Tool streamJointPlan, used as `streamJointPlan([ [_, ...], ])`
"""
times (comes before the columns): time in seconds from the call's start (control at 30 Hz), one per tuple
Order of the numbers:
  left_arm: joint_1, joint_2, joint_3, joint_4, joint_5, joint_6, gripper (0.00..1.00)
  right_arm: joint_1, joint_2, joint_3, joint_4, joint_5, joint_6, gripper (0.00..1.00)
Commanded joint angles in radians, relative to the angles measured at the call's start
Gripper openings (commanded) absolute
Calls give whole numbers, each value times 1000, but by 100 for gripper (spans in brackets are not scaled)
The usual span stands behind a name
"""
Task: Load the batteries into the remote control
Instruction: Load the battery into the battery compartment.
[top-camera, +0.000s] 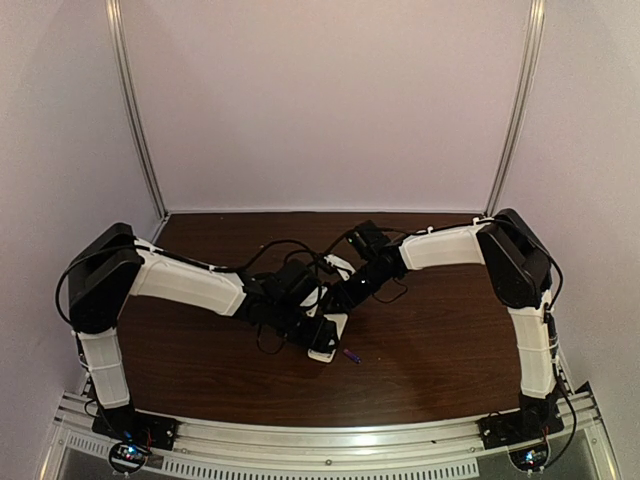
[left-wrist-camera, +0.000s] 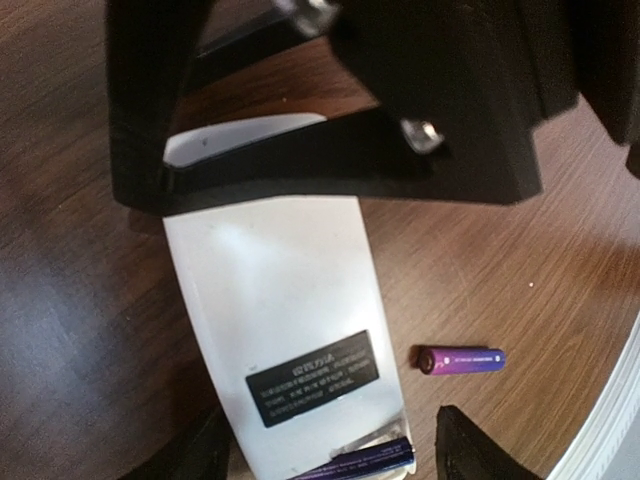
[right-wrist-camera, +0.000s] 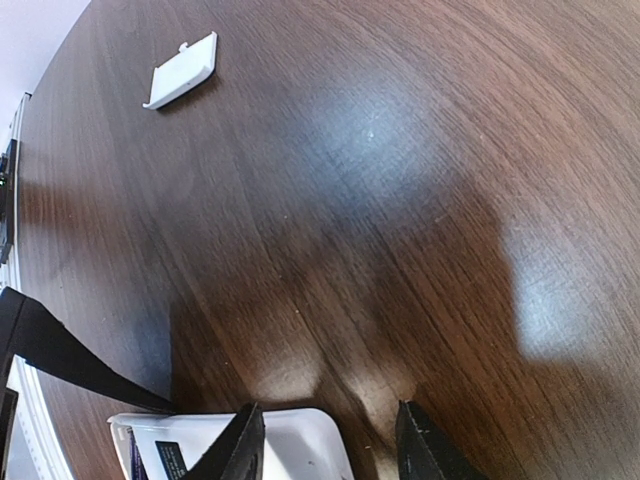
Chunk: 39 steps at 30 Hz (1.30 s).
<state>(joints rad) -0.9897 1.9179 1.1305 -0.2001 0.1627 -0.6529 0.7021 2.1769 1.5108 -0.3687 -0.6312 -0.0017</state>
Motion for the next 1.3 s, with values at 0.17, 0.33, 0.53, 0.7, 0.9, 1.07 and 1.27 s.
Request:
streamJointPlan([
  [0.17,-6,-18,-64,-30,19,14,80,7,-15,-32,-30,33,-5,47],
  [0.33,-7,-61,-89,-44,8,27,88,-5,-39,-57,-15,18,2,48],
  [0.53,-8,-74,-100,-56,6,32,89,-20,-61,-89,3,4,35,50],
  [0.7,-8,-70,-101,-44,20,33,86,-22,-63,-92,6,-1,47,52],
  [0.9,-8,-52,-88,-45,19,26,82,-23,-63,-87,-4,-7,40,52],
  [1.07,-8,-33,-72,-47,13,26,81,-23,-63,-90,-14,-6,29,53],
  [1.27,-8,-15,-57,-51,13,25,81,-23,-62,-91,-18,-4,22,52],
])
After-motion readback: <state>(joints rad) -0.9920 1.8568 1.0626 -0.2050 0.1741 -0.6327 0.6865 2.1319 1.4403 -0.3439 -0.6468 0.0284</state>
